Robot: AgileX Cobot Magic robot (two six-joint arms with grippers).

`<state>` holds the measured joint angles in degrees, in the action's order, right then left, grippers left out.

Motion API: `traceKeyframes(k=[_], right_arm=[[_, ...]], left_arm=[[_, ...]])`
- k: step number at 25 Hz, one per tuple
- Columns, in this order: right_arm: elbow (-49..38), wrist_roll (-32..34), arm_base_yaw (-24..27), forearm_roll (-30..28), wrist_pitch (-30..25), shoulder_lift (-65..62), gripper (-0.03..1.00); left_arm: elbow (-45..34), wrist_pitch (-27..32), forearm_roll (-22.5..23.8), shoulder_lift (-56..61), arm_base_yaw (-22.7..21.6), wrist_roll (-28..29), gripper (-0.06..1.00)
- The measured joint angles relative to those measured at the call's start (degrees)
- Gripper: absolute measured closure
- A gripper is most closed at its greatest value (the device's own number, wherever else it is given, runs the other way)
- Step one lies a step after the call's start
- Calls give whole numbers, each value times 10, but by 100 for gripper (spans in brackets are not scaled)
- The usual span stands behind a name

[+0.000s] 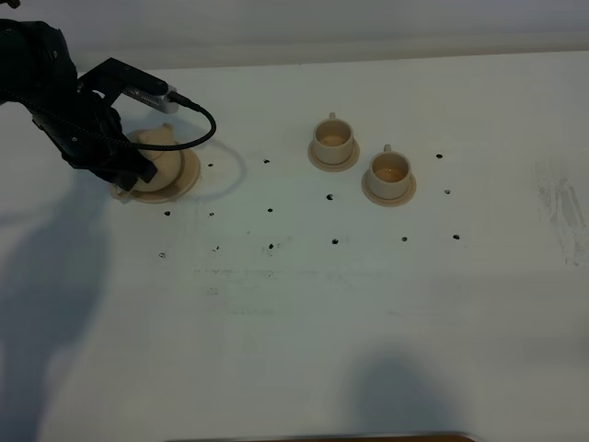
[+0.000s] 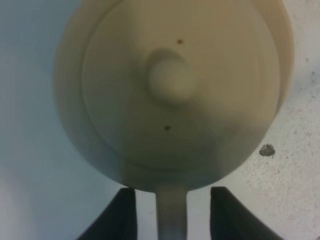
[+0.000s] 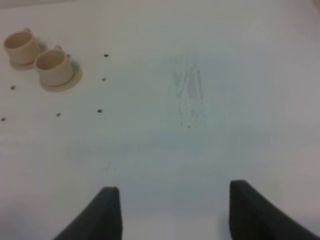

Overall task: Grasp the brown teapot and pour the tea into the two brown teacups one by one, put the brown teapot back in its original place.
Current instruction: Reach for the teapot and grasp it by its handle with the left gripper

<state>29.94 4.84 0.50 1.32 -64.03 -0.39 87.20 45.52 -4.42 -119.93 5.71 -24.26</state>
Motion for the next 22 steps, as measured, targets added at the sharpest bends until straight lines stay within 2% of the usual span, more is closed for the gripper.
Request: traceKeyframes(k=[4,12,22], right_arm=[[0,0,0,0,0,0,48],[0,0,0,0,0,0,48],[0,0,0,0,0,0,48]], left_arm=[[0,2,3,-4,0,0,86],[0,2,3,-4,0,-2,86],[0,-2,1,23,13,-35,86]])
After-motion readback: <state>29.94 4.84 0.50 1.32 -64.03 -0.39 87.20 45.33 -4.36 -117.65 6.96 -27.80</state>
